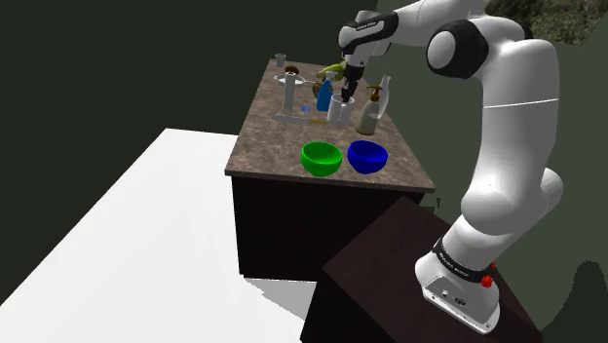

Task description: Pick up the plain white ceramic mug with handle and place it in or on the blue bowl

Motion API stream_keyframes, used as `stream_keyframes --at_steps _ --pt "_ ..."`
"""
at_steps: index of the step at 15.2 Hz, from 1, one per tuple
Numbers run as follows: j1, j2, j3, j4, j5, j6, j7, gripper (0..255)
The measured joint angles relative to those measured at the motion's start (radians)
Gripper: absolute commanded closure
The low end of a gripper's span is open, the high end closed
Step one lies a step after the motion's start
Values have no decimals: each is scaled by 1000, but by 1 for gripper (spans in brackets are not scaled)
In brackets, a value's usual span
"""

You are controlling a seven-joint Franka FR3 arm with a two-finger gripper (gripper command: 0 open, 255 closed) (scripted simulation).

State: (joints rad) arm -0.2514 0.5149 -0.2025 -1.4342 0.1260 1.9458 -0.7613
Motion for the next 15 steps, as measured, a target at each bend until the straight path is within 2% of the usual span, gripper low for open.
stream_keyframes --at_steps 6,13,15 --pt "-9 -214 -30 -298 -30 85 -50 255" --pt "-29 -474 -69 -606 -92 139 -93 255" --pt "-36 -495 -76 -645 -97 159 -105 255"
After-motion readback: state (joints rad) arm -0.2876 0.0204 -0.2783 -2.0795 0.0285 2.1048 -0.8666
